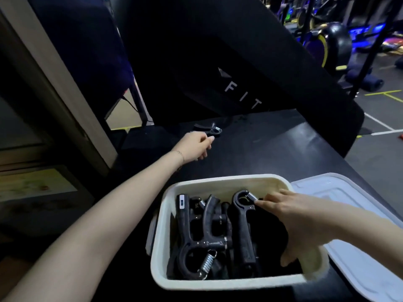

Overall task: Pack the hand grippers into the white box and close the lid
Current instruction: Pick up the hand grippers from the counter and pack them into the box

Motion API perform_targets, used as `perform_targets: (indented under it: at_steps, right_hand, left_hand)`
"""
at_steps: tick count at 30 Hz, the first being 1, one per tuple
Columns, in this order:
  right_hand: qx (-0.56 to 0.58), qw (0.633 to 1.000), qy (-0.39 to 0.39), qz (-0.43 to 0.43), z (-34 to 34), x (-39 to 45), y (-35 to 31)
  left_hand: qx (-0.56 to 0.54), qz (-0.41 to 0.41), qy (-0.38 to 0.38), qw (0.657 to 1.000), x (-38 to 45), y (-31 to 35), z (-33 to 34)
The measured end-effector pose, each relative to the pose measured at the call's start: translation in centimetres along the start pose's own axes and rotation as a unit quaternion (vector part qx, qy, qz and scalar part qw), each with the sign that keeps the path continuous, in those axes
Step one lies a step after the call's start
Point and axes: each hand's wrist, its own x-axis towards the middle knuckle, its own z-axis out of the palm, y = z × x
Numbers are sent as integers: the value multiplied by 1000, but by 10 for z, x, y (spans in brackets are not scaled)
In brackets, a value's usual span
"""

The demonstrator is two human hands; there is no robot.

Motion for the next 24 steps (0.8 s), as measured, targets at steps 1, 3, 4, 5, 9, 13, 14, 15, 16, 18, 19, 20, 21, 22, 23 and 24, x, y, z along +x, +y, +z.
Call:
perform_targets:
  at_steps: [1,3,4,5,9,13,14,15,16,18,19,20,21,22,23,24]
  right_hand:
    - [-6,1000,-15,1,-2,0,0]
    - [-17,999,-38,-6,-8,0,-1]
    - [-14,999,-43,-9,-12,1,1]
    - [-6,999,-38,-10,-16,2,3]
    - [-2,986,158,-58,-25,23,22]
    - [95,948,297,-67,-21,63,36]
    - [103,949,289,-67,-18,73,36]
    - [106,954,272,-65,-16,83,35]
    - [107,958,257,-63,-13,92,35]
    - [116,964,229,-61,-11,104,36]
    - [123,967,216,-60,-10,108,37]
    - [129,968,207,-59,-10,112,38]
    - [132,970,198,-59,-9,115,39]
    - [134,971,188,-56,-9,116,39]
    - [139,973,178,-54,-8,117,40]
    - [142,973,175,-54,-7,118,41]
  left_hand:
    - [17,-3,-9,1000,10,-4,0]
    - [74,-6,-32,997,30,-14,2]
    - [119,-4,-45,992,39,-19,3]
    - [170,-4,-56,984,49,-26,5]
    - [312,-14,-86,946,81,-50,16]
    - [328,-5,-116,938,110,-72,31]
    - [330,-8,-119,936,116,-76,33]
    - [334,-9,-121,935,124,-80,35]
    - [339,-9,-122,933,133,-84,36]
    - [351,-13,-123,928,151,-92,39]
    - [355,-20,-125,926,160,-96,39]
    - [357,-27,-128,925,169,-100,41]
    - [358,-34,-133,923,177,-105,43]
    - [358,-40,-139,922,184,-110,46]
    - [356,-46,-147,922,191,-114,50]
    - [354,-50,-153,921,196,-119,54]
